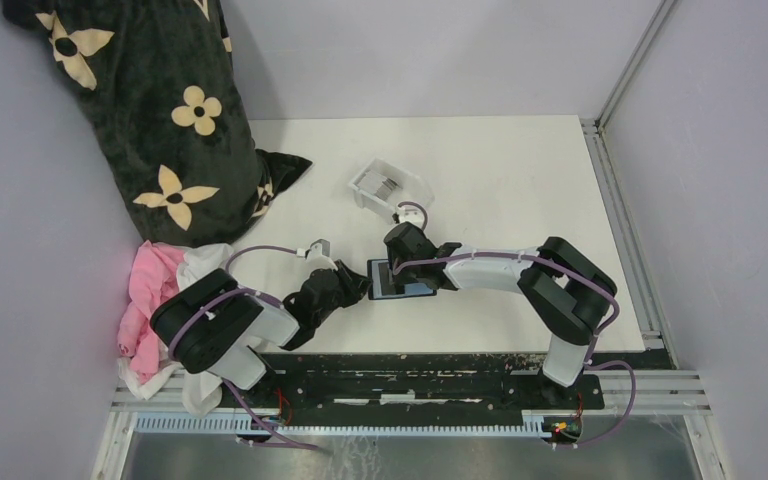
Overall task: Put the credit cards into the card holder
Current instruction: Insert the credit card into the card holder.
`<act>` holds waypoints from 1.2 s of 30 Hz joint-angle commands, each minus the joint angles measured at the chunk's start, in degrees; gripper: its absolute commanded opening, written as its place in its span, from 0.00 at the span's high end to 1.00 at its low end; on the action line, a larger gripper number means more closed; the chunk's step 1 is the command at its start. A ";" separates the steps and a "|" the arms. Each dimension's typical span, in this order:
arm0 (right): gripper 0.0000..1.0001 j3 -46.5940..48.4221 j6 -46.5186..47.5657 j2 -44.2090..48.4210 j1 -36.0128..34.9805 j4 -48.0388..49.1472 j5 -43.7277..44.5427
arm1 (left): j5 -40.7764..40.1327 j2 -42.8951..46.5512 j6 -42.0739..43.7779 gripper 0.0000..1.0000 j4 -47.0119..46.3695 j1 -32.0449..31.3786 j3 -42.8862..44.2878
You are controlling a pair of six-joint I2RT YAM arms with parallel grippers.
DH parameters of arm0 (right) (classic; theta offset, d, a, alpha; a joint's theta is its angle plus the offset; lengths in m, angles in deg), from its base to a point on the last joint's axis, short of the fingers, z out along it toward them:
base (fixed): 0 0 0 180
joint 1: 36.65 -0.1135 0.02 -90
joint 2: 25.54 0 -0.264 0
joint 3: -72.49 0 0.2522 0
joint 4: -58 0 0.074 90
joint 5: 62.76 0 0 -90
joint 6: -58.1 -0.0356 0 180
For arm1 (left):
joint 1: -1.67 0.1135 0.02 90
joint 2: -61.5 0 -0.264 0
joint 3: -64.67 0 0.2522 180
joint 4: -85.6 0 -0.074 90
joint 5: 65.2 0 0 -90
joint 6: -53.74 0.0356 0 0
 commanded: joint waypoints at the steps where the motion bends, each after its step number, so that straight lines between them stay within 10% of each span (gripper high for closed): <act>1: 0.59 1.21 -0.15 -2.40 -1.91 -3.36 -1.13 | 1.86 -2.28 0.96 0.76 1.21 -1.09 0.64; 36: 0.48 4.10 -2.47 -0.67 -5.46 -6.20 1.31 | 0.32 -2.47 0.30 0.79 0.42 -4.19 0.61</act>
